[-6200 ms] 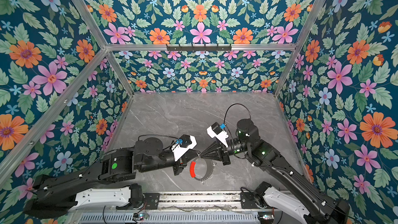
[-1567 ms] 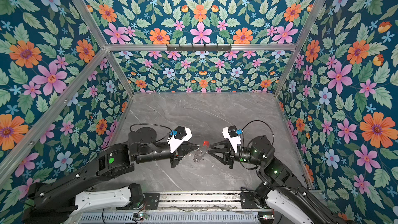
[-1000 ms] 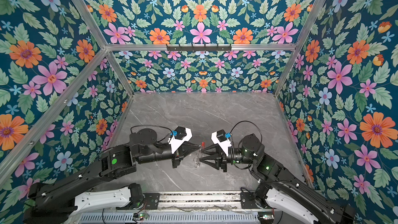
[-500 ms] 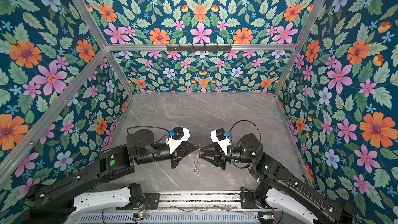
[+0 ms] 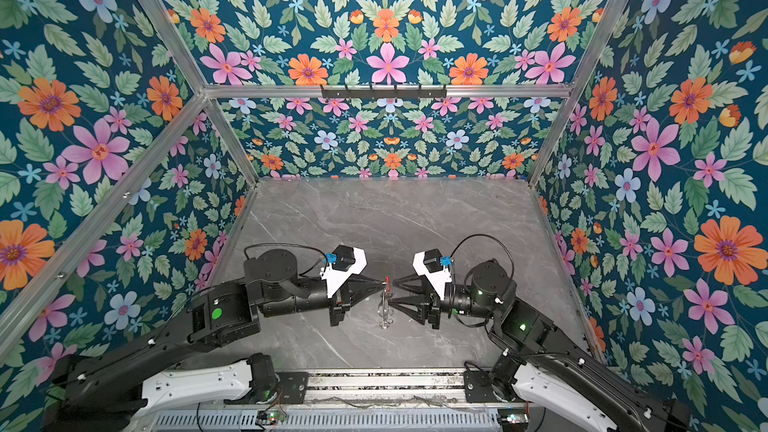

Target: Remove the keys from the keyring

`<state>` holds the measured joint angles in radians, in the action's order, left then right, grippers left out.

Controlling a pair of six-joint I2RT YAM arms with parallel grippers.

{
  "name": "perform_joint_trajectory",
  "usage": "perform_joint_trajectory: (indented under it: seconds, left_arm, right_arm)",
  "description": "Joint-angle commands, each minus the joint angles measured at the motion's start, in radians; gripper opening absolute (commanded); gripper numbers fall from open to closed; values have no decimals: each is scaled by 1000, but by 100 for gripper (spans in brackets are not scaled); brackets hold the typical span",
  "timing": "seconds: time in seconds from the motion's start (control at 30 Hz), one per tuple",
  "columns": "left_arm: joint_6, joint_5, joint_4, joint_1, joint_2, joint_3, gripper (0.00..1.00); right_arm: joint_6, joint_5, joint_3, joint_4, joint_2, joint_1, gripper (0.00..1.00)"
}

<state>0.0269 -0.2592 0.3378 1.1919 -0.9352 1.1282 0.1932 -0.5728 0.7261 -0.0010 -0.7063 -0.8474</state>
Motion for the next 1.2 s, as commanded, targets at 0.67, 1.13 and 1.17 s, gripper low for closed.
perform_joint_trajectory:
  seconds: [0.67,1.13,1.17]
  left_arm:
    - [8,44,-33,-2,-7,5,0]
    - [1,72,-13,-1,21,-11,0]
    - [1,74,-11,-1,24,-13,0]
  right_arm:
    - [15,-58,18,77,-53,-1,15]
    - [10,-4,27,-24,-22,-1,0]
    - [10,5,27,-34,-16,-2,0]
